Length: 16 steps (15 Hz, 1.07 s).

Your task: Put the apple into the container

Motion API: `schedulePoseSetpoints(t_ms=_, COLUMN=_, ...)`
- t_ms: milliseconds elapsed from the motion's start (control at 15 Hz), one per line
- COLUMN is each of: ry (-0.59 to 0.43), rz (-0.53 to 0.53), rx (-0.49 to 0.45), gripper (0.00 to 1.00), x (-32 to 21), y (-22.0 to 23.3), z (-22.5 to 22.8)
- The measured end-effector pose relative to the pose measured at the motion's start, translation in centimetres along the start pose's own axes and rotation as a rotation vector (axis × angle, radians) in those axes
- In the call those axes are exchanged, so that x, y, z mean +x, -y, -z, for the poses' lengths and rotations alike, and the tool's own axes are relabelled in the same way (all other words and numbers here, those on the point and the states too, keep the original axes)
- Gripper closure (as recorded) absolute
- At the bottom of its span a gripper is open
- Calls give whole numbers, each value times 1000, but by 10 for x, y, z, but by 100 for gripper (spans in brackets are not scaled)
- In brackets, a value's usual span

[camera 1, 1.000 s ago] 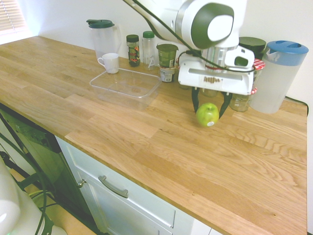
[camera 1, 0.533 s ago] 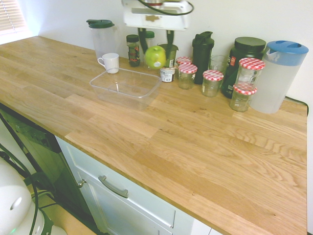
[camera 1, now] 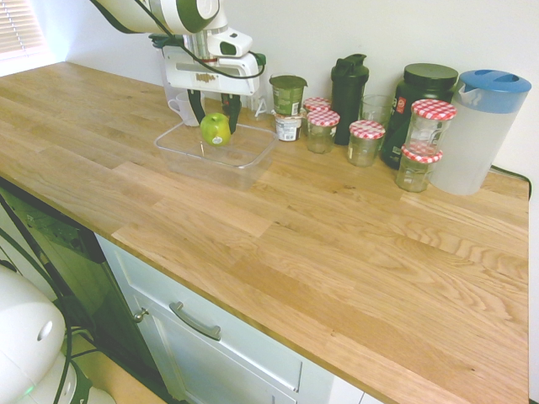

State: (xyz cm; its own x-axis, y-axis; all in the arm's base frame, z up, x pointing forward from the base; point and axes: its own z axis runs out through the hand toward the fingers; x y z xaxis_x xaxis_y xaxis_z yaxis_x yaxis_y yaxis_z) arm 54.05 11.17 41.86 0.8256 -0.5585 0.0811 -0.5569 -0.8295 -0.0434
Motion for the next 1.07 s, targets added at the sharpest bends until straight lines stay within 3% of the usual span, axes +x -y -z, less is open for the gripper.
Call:
schedulePoseSetpoints(t_ms=67, ry=2, rz=-1, rx=-3, gripper=0, x=-2, y=1, z=-6)
schedulePoseSetpoints(t_ms=400, ry=10, rz=-6, rx=-25, gripper=0, x=-9, y=7, z=-34)
schedulePoseSetpoints(t_ms=1067, ry=-11, rz=-37, rx=-10, gripper=0, x=0, y=-3, z=-14)
